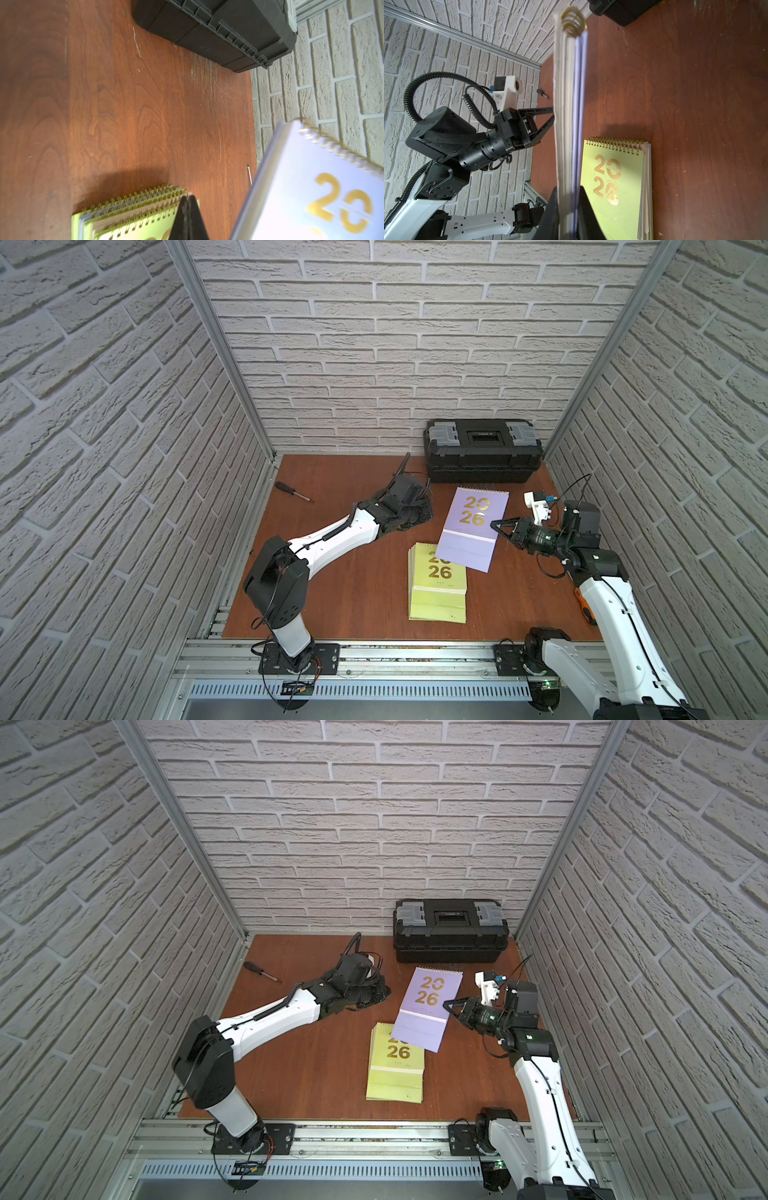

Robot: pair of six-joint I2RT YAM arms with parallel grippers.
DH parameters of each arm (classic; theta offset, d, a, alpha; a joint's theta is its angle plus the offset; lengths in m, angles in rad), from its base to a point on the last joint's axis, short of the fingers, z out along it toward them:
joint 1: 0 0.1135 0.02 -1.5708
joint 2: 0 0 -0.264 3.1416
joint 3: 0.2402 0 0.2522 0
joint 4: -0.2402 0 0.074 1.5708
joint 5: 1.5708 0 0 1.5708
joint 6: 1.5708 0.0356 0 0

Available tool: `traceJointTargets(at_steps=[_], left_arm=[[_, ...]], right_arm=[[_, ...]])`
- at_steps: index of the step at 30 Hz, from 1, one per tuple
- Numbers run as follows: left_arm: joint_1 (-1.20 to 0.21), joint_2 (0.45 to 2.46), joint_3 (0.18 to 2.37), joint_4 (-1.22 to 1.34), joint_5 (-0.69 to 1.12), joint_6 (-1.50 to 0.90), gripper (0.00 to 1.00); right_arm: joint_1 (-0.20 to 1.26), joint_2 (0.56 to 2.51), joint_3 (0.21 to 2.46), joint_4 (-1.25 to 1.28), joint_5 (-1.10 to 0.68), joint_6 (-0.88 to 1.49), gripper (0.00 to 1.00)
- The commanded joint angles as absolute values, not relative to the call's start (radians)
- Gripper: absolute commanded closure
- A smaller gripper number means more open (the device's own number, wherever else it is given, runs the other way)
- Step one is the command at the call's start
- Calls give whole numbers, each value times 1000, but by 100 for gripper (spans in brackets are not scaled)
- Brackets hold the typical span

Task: Stack the calendars
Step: Place the calendar at the calendar.

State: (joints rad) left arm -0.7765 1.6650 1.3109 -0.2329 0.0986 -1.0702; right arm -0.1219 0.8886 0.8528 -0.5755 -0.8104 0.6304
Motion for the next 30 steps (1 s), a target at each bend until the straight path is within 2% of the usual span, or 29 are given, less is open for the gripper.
traceJointTargets(at_steps=[1,14,30], left_arm=[[-780,1606,1262,-264,66,-1049,100],[-829,1505,1118,-274,17,-1084,100],[-868,1467,977,-263,-38,-1130,100]], right_arm=[[-93,871,834,-487,-871,644,97],[-5,827,718,-435,-910,663,97],[28,739,546,-391,-980,678,97]])
